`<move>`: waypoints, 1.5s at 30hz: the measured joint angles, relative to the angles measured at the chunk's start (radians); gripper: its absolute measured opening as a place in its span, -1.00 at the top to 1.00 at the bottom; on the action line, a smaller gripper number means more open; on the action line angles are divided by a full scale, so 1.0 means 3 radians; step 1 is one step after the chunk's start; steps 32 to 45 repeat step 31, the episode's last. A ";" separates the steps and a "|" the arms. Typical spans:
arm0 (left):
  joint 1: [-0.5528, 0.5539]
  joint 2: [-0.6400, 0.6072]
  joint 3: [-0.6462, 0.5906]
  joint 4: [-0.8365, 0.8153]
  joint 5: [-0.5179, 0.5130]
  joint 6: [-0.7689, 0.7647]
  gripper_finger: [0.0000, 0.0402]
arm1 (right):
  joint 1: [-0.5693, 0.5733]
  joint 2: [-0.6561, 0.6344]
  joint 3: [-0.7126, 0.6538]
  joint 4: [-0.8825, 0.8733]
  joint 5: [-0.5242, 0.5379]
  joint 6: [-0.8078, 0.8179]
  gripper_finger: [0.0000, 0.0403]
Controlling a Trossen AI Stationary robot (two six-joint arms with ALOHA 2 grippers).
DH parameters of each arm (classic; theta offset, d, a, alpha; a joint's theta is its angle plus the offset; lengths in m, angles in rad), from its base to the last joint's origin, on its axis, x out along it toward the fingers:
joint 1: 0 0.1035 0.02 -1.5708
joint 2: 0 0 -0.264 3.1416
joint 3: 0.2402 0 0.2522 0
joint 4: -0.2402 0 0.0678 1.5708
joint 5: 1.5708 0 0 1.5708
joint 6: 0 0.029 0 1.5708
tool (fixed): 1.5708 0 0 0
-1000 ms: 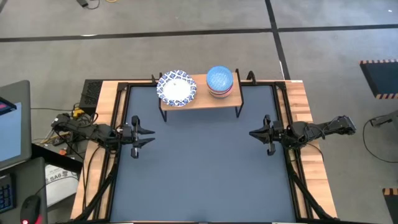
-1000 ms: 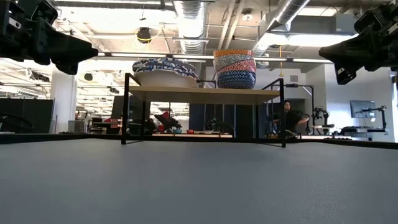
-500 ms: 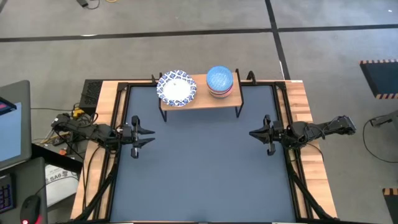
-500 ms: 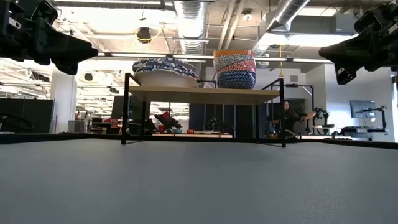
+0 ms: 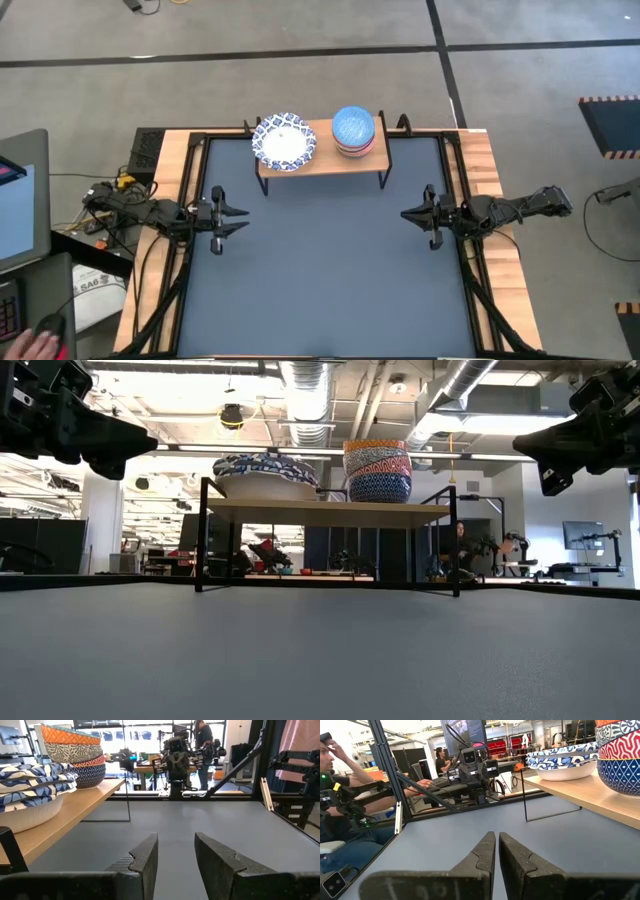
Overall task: Place and stack bowls onto a shelf
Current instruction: Return to Home Position
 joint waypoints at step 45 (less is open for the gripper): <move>0.0000 0.0001 0.0000 0.0001 -0.0001 -0.0039 0.42 | 0.0000 -0.0001 0.0000 -0.0001 0.0000 0.0000 0.74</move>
